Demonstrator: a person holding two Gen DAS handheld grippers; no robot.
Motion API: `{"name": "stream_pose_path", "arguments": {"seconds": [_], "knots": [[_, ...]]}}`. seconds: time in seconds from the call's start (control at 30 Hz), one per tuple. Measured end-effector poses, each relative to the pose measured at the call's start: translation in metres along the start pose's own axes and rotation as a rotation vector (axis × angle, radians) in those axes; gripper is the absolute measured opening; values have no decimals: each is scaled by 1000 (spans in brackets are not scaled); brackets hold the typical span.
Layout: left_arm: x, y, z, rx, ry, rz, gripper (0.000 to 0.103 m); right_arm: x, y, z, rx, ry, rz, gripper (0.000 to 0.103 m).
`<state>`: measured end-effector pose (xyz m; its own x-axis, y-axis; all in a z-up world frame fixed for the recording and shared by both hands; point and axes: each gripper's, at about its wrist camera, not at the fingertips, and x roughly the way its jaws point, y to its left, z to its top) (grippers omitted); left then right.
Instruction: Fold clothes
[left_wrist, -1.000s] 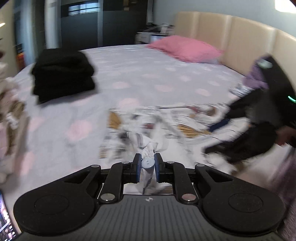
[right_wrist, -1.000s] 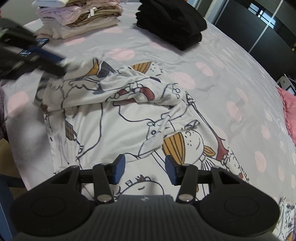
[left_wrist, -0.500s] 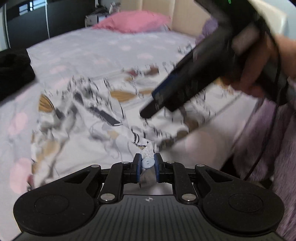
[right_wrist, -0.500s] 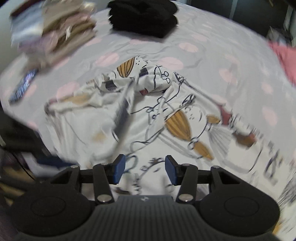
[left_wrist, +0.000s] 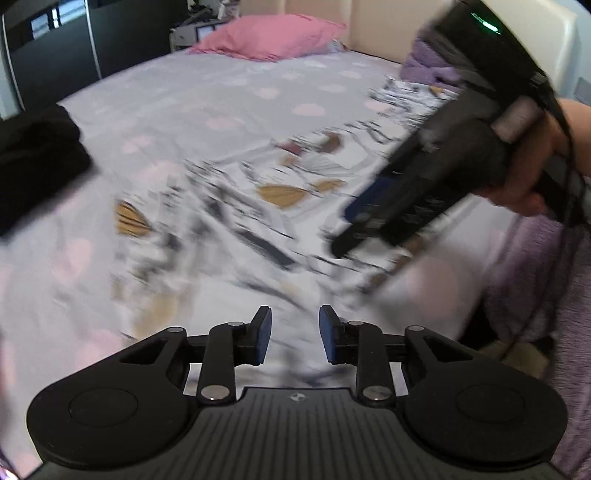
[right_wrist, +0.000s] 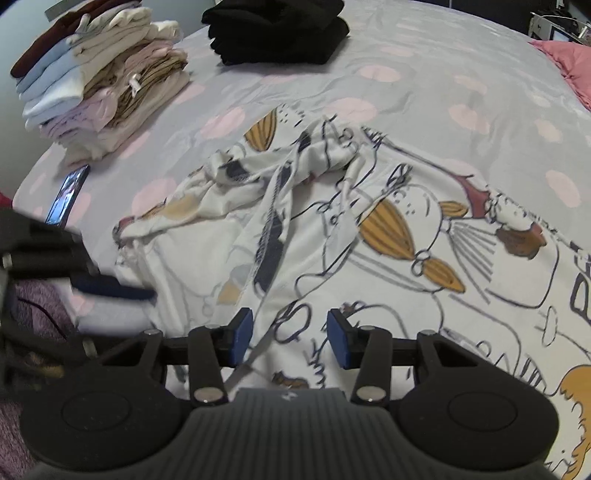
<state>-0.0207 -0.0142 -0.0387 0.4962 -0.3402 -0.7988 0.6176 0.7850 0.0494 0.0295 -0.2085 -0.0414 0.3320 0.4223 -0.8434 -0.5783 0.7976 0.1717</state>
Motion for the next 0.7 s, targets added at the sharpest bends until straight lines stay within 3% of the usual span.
{"name": "stream_pose_path", "arguments": {"seconds": [0.17, 0.3, 0.63, 0.7], "knots": [[3, 38, 22, 33, -7, 85, 34, -1, -12, 12, 42, -39, 12, 45], [23, 57, 40, 63, -2, 99, 36, 4, -14, 23, 43, -56, 39, 45], [76, 79, 55, 103, 111, -6, 40, 36, -8, 55, 17, -48, 100, 46], [79, 84, 54, 75, 121, -29, 27, 46, -7, 63, 13, -45, 114, 46]]}}
